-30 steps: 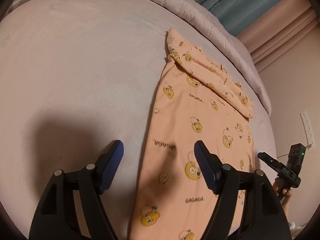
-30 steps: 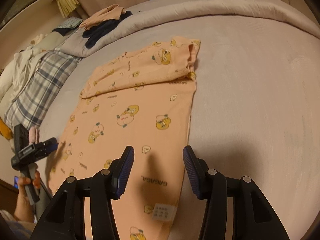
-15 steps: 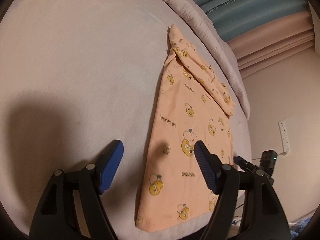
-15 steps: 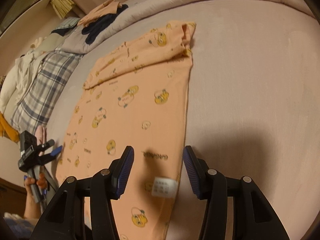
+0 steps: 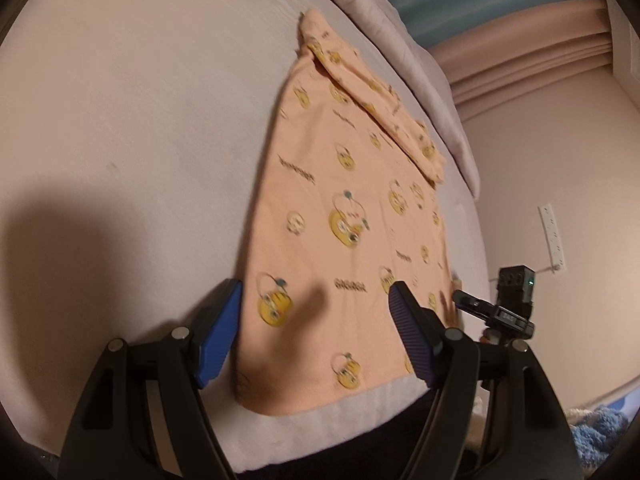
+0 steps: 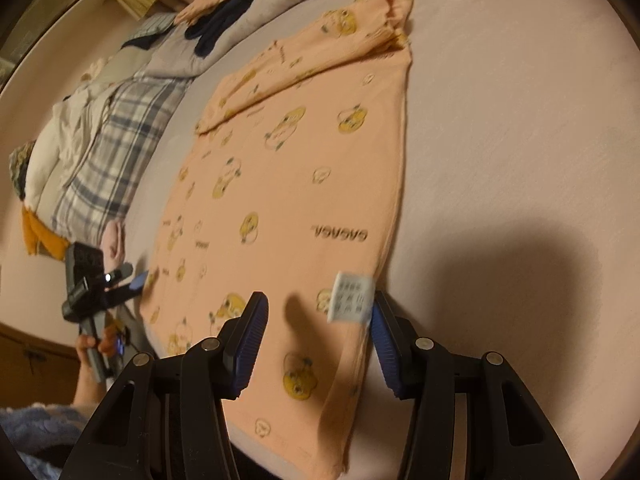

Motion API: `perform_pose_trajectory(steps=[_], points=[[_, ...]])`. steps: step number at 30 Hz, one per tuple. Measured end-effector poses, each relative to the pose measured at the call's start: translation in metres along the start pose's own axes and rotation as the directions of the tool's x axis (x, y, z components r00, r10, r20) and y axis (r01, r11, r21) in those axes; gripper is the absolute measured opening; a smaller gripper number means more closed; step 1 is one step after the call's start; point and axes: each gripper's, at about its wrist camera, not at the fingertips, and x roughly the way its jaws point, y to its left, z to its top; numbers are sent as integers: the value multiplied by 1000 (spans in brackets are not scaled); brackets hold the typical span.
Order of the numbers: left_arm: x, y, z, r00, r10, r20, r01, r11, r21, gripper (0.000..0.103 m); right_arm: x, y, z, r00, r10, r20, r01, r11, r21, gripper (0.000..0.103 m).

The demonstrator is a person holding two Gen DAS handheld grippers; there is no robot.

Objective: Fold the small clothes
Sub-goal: 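Move both tools to the shirt hem beside the white tag, then grasp the hem with the left gripper while the right gripper grasps the hem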

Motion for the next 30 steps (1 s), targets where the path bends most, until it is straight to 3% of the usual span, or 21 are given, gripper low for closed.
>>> perform_pose_trajectory(steps=[9,22,30], points=[[0,-5,-18,997,-33,-68,34,999,22,73,-4,-2,-16,997,67,-34,-66,998,6,51],[15,-4,-1,990,-128,-66,128,992,-9,73,12,5,-4,992,129,-17,-128,992,20,51],[12,-6,-2,990,-124,-64,124,992,-8,71,12,5,-10,989,146,-23,-146,989,-4,51]])
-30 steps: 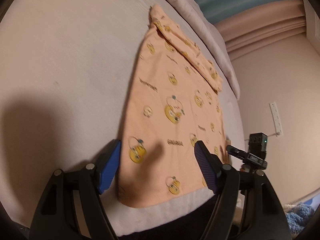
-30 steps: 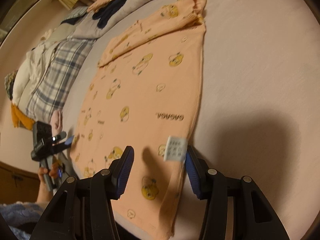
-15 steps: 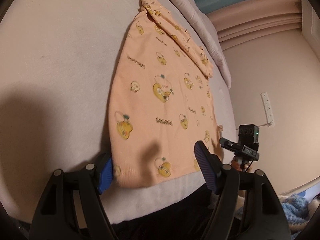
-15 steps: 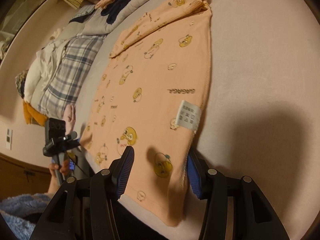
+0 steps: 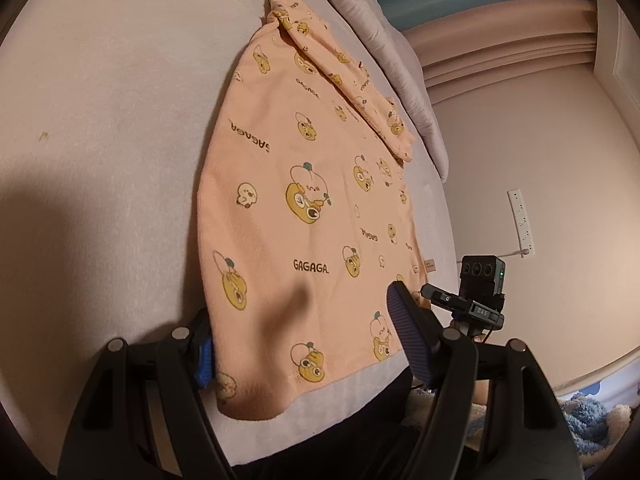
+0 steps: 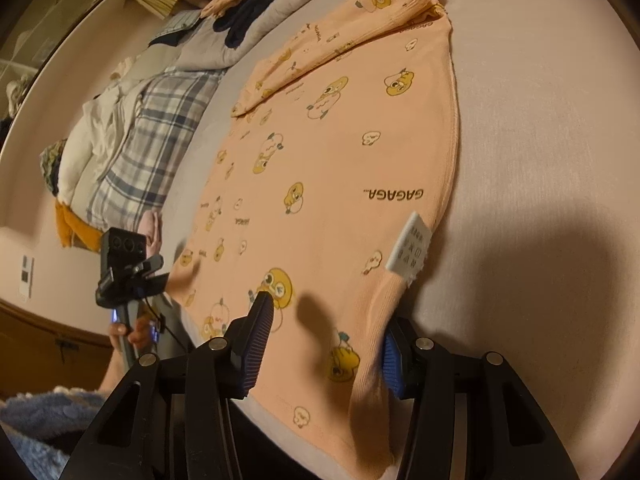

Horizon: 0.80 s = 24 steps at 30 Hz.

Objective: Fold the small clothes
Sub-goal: 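Grasp the hem with the left gripper while the right gripper grasps the hem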

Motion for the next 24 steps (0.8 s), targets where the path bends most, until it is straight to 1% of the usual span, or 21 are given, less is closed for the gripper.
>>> perform_pose_trajectory(steps=[3,4,5,6,8,9,10,11,12,13,14,15,19,24], points=[[4,-2,1,1000,17,-1,-17,1000,-5,59,0,2,0,1000,-13,-9,13,1000,-22,50],[7,-4,2,1000,26,-4,-26,1000,-8,52,1,3,0,1000,-26,-12,26,999,-35,46],[7,-3,2,999,36,-5,-36,999,-10,46,1,4,0,999,-36,-17,35,998,-43,45],[8,-2,1,999,50,-2,-50,999,-13,43,2,4,0,999,-35,-20,34,998,-45,41],[8,1,1,998,60,4,-60,998,-22,35,3,3,-3,999,-31,-20,31,999,-40,36],[8,4,1,998,60,10,-60,998,-33,34,3,2,-3,999,-34,-16,34,999,-41,29],[8,5,1,998,61,13,-60,997,-39,30,3,2,-4,999,-39,-10,39,998,-43,22],[8,6,1,997,69,18,-69,997,-46,24,6,2,-5,999,-47,0,47,998,-46,19],[9,6,2,997,79,19,-78,996,-49,22,7,2,-5,999,-52,9,52,998,-48,15],[10,7,2,996,91,21,-90,995,-52,18,8,2,-5,998,-55,18,55,997,-47,12],[11,7,3,995,100,24,-99,994,-53,15,9,4,-5,998,-54,28,55,997,-46,12],[12,7,3,994,103,28,-101,993,-56,14,10,6,-5,998,-57,34,58,997,-50,10],[12,5,2,993,111,46,-108,992,-57,9,6,11,-5,996,-73,55,76,995,-65,9],[10,-3,-1,993,93,69,-91,995,-33,8,-4,19,-6,994,-12,106,20,997,-75,8]])
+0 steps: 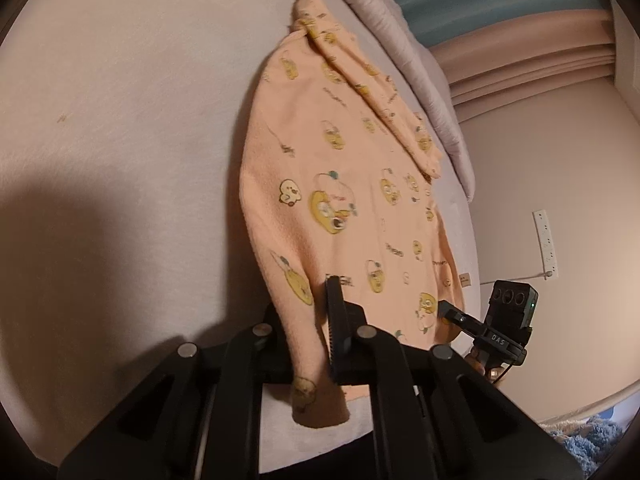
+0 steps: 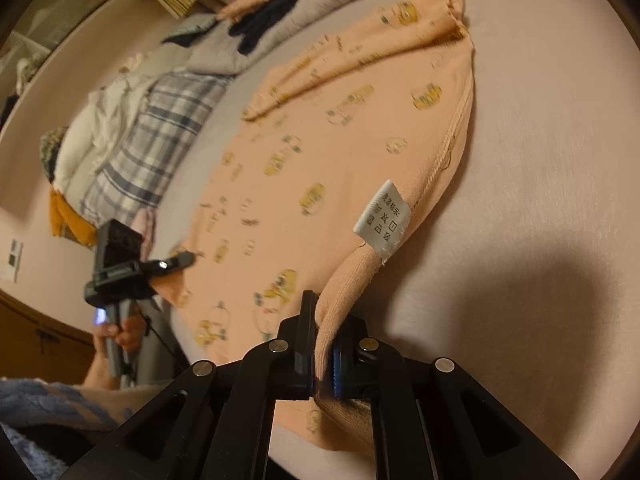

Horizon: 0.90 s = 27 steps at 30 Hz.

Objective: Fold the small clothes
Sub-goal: 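Grasp the hem with the left gripper while the right gripper grasps the hem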

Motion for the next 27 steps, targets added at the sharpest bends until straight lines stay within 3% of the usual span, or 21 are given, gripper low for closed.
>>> perform_pose_trajectory(steps=[21,27], points=[[-12,-42,4,994,-54,100,40,990,135,8,-9,28,11,994,76,74,-71,995,-75,8],[-13,-43,7,988,-100,118,83,986,144,8,-10,33,16,991,93,95,-84,992,-89,8]])
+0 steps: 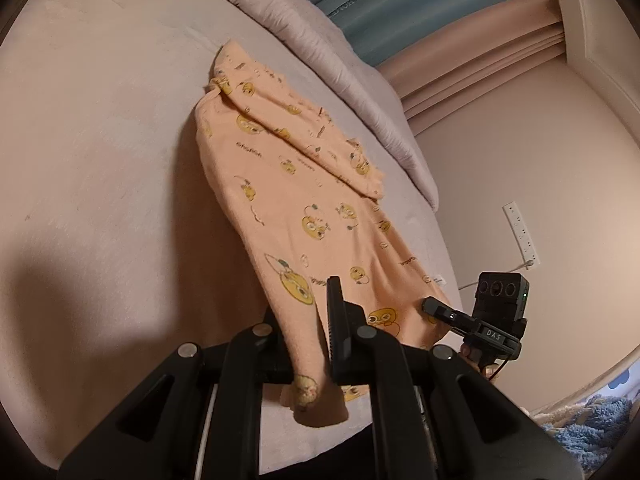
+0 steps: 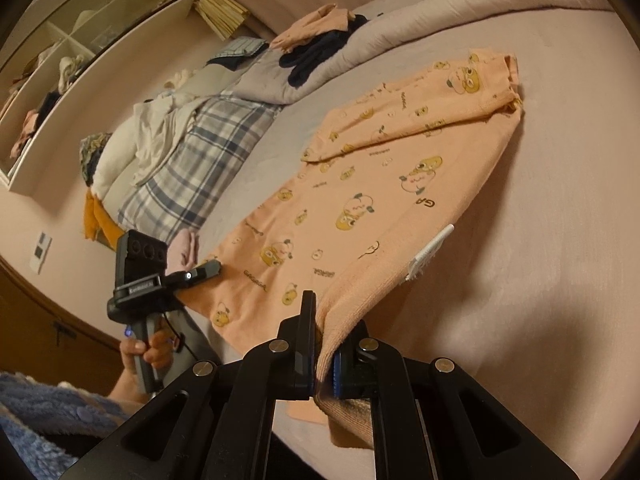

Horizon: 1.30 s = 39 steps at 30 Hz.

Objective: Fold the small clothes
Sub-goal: 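Grasp the hem with the left gripper while the right gripper grasps the hem, then lift the held hem with both grippers and fold it over toward the collar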

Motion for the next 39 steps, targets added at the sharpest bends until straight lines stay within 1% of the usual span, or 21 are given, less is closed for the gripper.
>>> perform_pose_trajectory(steps=[7,11,24,31,36,39], points=[[-3,-4,6,999,-43,29,43,999,16,8,0,3,4,1000,16,17,-16,1000,-24,8],[-3,-7,10,998,-50,35,49,999,22,8,-3,3,6,999,23,25,-23,999,-38,8],[-2,-13,30,998,-21,53,17,998,58,8,-9,12,15,997,22,70,-17,997,-72,8],[-4,-17,40,997,-34,63,29,996,79,8,-12,15,21,994,29,101,-22,997,-78,8],[-6,-18,50,996,-48,81,42,996,78,8,-17,13,25,991,27,133,-18,997,-71,8],[-8,-23,56,994,-46,94,38,995,90,8,-19,14,28,988,29,149,-19,997,-69,8]])
